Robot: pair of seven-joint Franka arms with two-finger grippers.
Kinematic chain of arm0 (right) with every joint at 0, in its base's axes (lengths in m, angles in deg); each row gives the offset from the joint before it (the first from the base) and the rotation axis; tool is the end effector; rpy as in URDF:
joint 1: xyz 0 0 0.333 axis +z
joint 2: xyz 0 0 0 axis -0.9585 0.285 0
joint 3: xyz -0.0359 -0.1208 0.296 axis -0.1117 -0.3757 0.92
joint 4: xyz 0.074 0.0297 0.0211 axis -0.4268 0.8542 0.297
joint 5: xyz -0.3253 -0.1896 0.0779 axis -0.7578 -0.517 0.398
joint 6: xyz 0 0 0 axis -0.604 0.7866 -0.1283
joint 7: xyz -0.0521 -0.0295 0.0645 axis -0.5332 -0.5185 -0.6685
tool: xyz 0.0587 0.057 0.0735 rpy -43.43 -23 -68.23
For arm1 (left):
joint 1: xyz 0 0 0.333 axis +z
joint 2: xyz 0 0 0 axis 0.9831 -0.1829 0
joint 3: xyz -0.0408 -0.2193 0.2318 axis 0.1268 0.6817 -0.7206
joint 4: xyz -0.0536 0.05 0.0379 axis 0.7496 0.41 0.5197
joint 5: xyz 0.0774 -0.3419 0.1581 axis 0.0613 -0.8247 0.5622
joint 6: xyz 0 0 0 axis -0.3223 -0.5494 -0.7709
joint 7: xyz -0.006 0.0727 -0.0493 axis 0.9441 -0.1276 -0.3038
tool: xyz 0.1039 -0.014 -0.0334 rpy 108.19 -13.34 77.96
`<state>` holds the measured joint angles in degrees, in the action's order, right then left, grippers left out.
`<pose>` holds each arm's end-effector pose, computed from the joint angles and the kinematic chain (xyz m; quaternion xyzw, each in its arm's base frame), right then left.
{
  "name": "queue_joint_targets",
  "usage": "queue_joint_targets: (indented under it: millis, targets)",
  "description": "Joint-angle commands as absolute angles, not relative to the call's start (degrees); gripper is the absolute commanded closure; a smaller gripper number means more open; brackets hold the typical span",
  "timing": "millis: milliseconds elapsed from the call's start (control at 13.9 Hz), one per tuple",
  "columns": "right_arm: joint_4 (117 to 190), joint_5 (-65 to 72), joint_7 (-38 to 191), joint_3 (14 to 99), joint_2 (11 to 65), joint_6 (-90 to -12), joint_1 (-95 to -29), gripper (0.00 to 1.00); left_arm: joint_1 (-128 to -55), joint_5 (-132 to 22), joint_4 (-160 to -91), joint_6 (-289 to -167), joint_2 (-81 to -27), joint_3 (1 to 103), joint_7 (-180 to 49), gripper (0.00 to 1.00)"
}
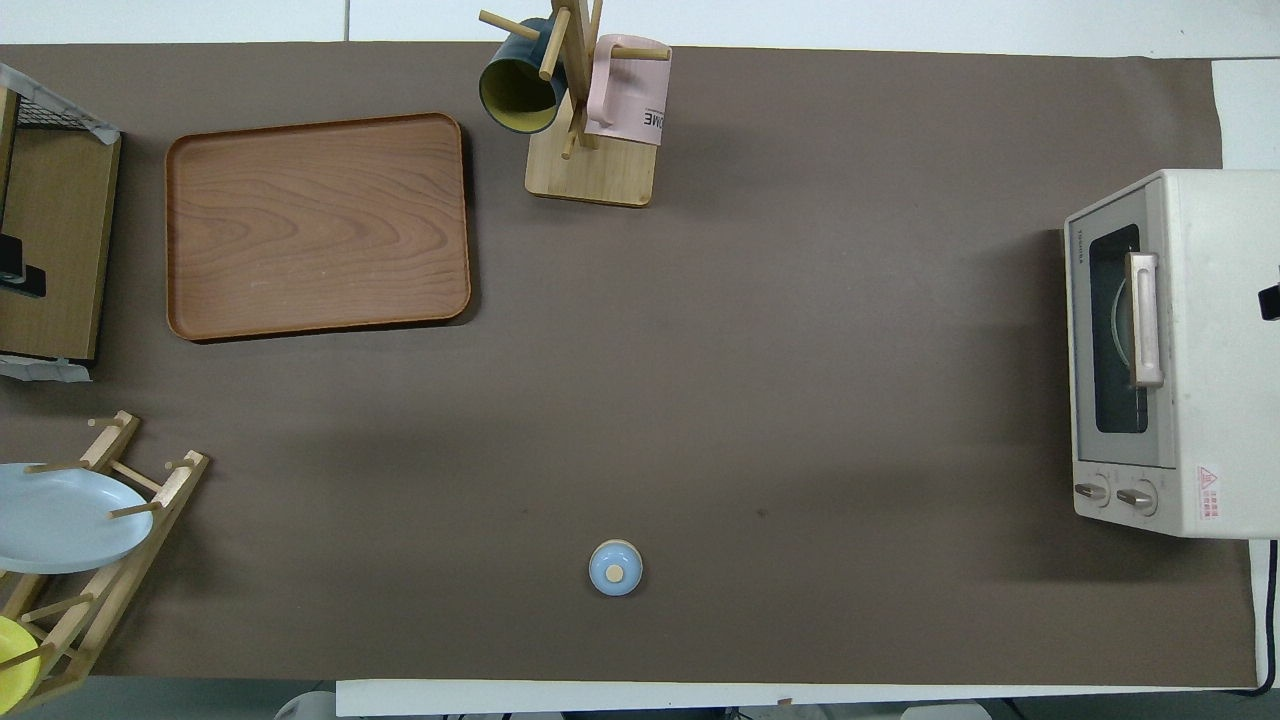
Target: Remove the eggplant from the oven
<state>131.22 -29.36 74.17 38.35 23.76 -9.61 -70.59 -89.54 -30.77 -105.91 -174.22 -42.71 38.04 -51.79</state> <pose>0.5163 -0.0779 0.6682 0.9979 -0.0228 -0.0581 0.0150 0.5298 0.0032 0.6338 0.9992 0.0188 -0.0327 0.0096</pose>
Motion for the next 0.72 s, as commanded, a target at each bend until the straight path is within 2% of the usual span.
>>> queue_joint_targets:
  millis: [0,360,432,505,577,649]
  targets:
    - [130.4,-28.5,74.9,38.0,23.9,-8.7,-70.3,0.0,-89.4,-31.4,-104.1,-172.3,-43.4,37.9,-49.9,0.0]
    - [132.9,-28.0,75.4,38.7,22.9,-10.6,-71.7,0.0,-89.2,-31.1,-106.4,-172.2,-41.9,37.9,-50.4,0.0]
    - [134.1,-27.9,76.4,38.7,22.6,-12.6,-71.6,0.03,-88.6,-31.0,-106.5,-172.1,-41.9,37.8,-50.4,0.0]
    - [138.9,-28.0,77.6,38.8,20.7,-17.3,-71.4,0.44,-88.5,-31.0,-106.5,-172.3,-41.9,37.5,-50.4,0.0]
    - [143.4,-28.0,77.6,39.2,18.9,-21.8,-71.3,0.69,-88.5,-31.0,-106.5,-172.2,-41.8,37.2,-50.4,0.0]
    - [146.7,-28.1,77.8,39.8,18.0,-24.8,-71.4,0.89,-88.5,-31.0,-106.5,-172.2,-41.9,37.2,-50.4,0.0]
